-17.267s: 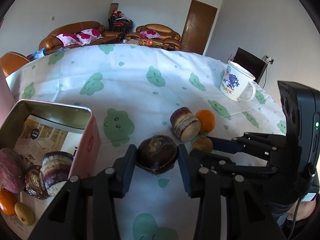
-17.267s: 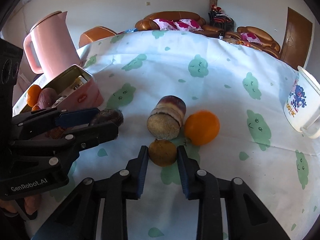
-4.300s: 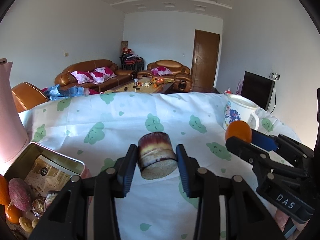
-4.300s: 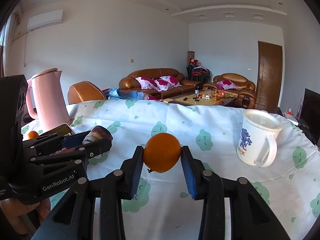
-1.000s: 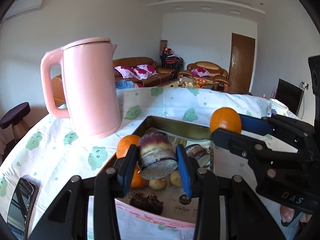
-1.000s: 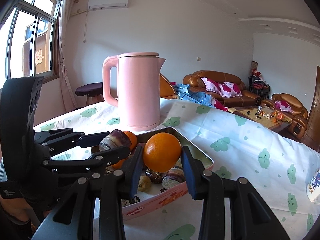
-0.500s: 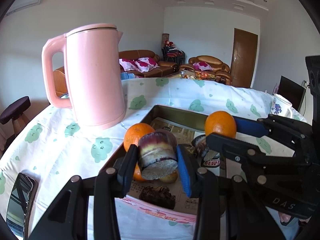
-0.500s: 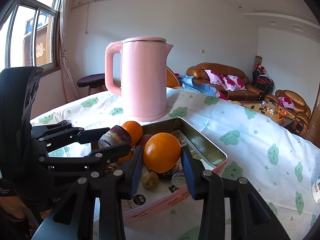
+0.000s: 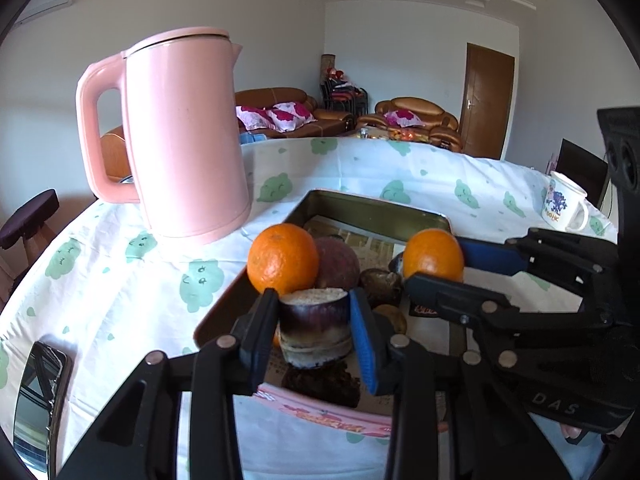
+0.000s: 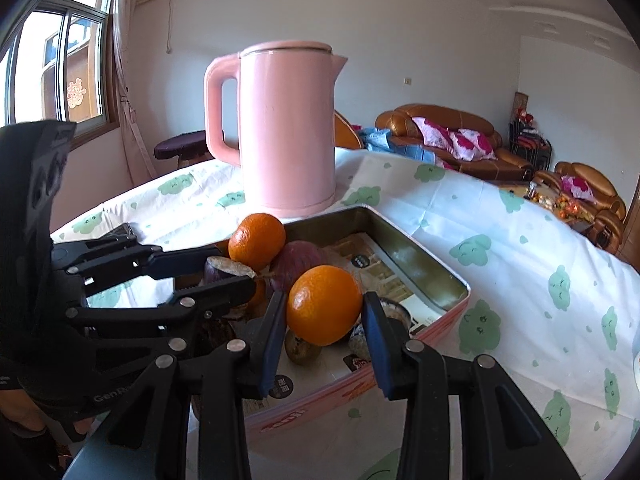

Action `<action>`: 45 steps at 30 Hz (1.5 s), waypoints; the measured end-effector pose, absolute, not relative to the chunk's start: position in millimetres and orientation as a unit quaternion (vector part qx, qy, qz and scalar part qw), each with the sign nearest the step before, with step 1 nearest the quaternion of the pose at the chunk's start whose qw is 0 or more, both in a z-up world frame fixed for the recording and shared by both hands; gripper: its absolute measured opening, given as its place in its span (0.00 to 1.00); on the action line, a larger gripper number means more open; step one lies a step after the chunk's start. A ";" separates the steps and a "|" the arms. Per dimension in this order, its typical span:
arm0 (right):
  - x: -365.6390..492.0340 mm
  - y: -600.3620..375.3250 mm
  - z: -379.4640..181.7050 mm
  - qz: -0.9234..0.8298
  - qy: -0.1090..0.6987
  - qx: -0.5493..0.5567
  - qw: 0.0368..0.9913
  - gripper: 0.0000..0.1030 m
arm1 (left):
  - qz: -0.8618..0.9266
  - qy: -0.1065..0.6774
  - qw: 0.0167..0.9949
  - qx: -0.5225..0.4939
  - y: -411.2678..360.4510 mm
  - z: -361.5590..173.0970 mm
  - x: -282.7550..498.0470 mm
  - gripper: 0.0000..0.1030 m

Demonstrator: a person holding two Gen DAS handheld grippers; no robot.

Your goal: Organize fruits

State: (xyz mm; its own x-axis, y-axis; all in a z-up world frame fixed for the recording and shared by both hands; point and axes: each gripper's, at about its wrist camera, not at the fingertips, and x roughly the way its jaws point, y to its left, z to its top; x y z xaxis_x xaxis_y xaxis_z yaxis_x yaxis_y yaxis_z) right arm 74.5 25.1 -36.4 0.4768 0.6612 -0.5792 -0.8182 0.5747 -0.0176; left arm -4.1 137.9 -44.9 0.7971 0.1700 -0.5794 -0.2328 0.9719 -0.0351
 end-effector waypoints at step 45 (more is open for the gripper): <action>60.3 -61.7 1.0 0.356 0.217 -0.079 0.906 0.65 | 0.111 0.229 0.966 -0.048 114.7 -6.1 -32.4 1.00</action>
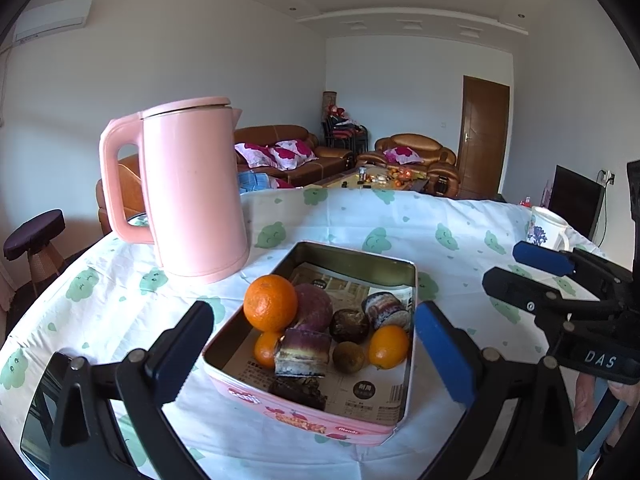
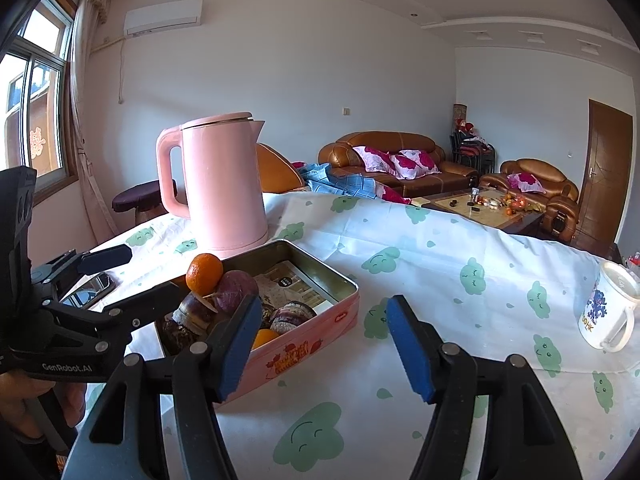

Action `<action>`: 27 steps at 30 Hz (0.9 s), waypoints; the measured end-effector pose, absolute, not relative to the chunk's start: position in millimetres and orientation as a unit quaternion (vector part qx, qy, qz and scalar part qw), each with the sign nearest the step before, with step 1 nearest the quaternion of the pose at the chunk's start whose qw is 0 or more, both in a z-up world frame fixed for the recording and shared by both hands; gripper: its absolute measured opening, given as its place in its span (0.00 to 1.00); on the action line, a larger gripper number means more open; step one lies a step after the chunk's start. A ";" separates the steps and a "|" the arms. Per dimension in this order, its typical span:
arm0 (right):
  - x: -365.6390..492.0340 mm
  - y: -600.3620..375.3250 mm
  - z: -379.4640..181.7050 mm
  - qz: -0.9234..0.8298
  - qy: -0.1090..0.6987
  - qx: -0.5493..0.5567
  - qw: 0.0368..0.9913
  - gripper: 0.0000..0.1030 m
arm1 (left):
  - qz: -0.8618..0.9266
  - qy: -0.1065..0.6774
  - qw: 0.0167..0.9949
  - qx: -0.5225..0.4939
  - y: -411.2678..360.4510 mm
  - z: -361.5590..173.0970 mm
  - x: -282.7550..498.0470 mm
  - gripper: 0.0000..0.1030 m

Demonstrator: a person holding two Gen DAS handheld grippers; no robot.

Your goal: Organize fruits

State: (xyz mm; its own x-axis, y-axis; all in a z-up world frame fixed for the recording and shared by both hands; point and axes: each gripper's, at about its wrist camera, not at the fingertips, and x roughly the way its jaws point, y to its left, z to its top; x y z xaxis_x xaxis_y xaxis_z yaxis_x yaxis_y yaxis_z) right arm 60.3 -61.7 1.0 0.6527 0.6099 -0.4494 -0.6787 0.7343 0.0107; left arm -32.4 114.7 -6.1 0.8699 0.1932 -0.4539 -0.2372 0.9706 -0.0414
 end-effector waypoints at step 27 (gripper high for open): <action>58.1 -74.7 3.5 0.352 0.215 -0.070 0.908 0.65 | 0.107 0.230 0.966 -0.041 105.2 -7.5 -29.2 1.00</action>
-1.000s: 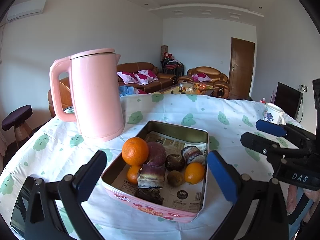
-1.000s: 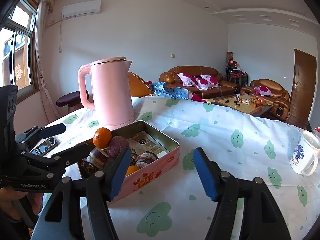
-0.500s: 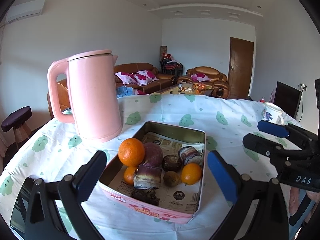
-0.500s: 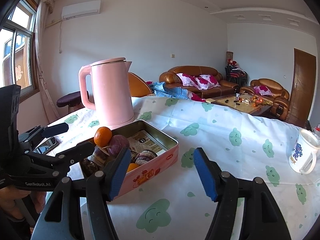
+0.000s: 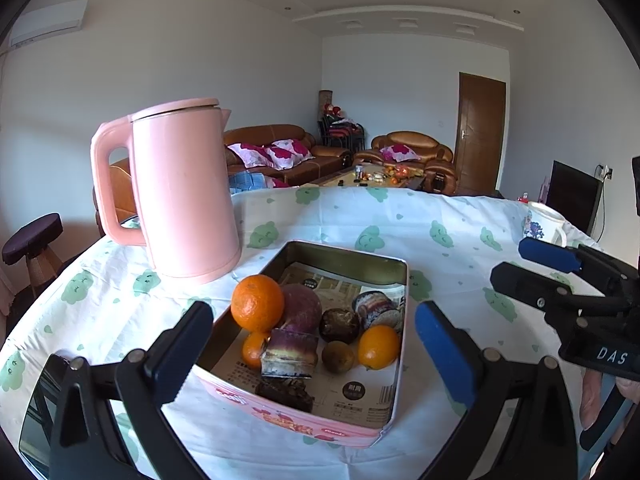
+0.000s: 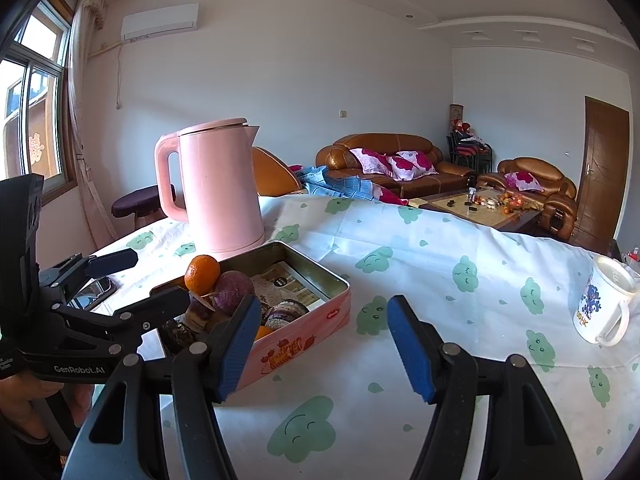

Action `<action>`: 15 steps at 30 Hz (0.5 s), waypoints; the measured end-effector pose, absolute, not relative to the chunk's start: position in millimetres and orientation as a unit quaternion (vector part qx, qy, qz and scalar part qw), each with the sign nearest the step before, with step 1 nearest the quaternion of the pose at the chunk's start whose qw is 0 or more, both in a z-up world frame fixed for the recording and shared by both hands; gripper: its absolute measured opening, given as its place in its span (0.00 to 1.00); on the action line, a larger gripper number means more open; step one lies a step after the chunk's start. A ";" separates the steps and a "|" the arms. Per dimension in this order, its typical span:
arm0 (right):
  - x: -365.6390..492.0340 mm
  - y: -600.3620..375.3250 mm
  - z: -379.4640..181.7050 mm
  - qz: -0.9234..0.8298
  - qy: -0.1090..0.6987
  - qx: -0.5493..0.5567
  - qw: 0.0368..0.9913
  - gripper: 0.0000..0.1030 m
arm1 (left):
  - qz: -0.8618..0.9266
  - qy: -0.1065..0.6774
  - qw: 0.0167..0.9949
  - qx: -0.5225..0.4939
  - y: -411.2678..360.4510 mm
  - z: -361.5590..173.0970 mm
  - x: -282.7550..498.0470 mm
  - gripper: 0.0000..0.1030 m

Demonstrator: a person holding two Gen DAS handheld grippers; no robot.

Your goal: Organize fruits

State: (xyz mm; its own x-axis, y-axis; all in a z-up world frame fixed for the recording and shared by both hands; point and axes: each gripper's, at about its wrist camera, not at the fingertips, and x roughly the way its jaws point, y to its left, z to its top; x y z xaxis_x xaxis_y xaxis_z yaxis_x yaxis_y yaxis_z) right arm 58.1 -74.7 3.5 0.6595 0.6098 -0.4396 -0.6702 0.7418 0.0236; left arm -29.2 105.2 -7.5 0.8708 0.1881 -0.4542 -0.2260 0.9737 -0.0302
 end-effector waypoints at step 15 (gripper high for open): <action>58.0 -84.1 4.4 0.342 0.209 -0.067 0.914 0.65 | 0.105 0.226 0.967 -0.045 102.8 -4.6 -31.7 1.00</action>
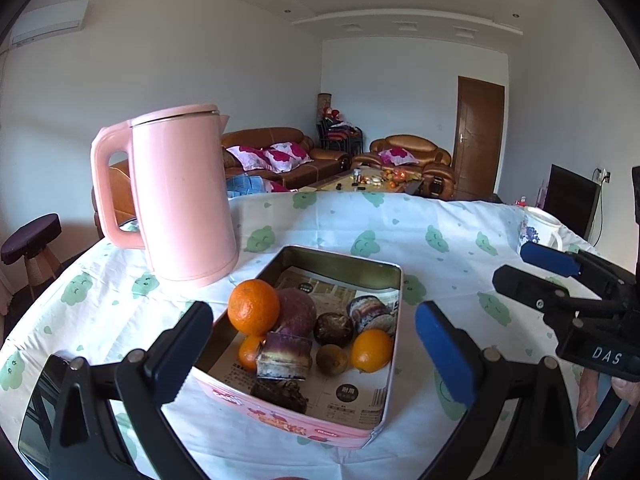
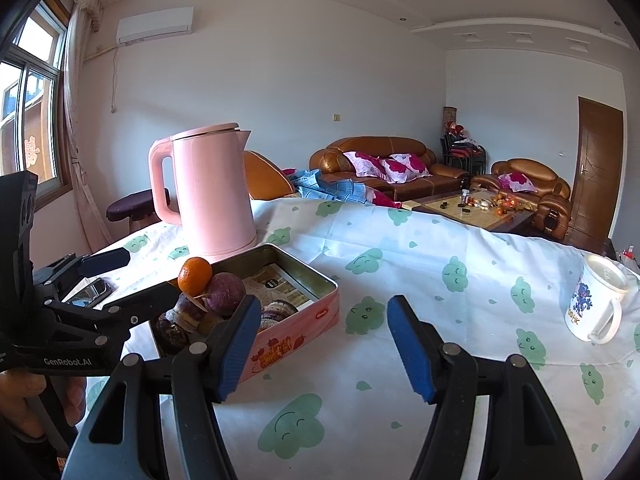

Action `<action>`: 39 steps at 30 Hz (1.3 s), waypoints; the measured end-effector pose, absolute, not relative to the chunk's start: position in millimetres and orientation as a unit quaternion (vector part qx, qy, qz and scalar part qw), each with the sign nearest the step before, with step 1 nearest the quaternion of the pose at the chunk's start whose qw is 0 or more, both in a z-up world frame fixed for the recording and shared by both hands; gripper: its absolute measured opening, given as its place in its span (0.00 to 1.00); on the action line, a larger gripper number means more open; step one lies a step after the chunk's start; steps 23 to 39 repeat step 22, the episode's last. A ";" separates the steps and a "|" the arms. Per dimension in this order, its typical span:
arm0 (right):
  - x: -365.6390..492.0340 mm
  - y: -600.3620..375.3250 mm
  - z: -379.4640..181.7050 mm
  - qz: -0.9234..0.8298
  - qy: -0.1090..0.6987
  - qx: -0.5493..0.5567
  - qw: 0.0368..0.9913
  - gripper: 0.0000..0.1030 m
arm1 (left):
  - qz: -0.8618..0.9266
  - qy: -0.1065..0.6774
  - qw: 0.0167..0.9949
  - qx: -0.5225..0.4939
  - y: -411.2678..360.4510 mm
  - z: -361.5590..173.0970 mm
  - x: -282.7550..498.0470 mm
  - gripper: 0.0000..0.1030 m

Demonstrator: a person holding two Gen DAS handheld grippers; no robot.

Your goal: Organize fruits

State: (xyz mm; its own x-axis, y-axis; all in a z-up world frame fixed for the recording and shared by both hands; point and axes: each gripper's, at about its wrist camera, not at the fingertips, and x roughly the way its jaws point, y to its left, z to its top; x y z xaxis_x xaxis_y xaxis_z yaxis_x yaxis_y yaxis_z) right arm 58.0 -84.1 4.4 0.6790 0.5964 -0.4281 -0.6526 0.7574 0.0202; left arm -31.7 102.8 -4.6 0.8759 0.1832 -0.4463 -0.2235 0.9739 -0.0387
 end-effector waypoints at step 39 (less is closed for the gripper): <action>60.2 -94.5 -3.2 0.326 0.222 -0.080 0.916 0.65 | 0.109 0.238 0.964 -0.038 99.6 -9.9 -28.1 1.00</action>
